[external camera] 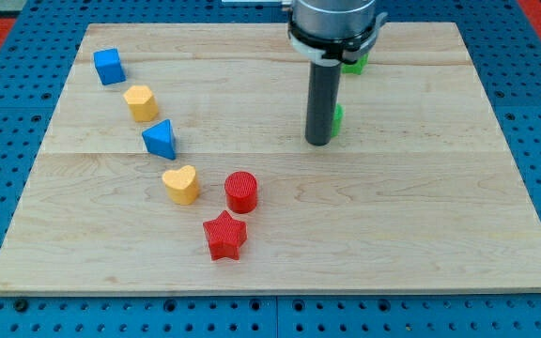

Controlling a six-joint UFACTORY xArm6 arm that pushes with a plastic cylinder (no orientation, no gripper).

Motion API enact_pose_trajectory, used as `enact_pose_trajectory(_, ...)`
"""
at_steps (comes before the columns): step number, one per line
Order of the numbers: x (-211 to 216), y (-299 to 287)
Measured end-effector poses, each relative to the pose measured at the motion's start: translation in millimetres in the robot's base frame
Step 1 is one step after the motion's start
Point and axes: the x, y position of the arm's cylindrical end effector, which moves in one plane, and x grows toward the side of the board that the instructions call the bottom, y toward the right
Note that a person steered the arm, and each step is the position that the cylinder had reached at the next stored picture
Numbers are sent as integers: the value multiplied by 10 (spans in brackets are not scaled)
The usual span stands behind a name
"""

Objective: Place the green circle towards the green star

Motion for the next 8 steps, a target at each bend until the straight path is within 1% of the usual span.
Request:
enact_pose_trajectory(1, -274, 177)
enact_pose_trajectory(2, -406, -33)
enact_pose_trajectory(3, -691, -163)
enact_pose_trajectory(4, -566, -107)
enact_pose_trajectory(5, -564, -197)
enact_pose_trajectory(6, -847, -121)
enact_pose_trajectory(7, -770, 103)
enact_pose_trajectory(8, -543, 92)
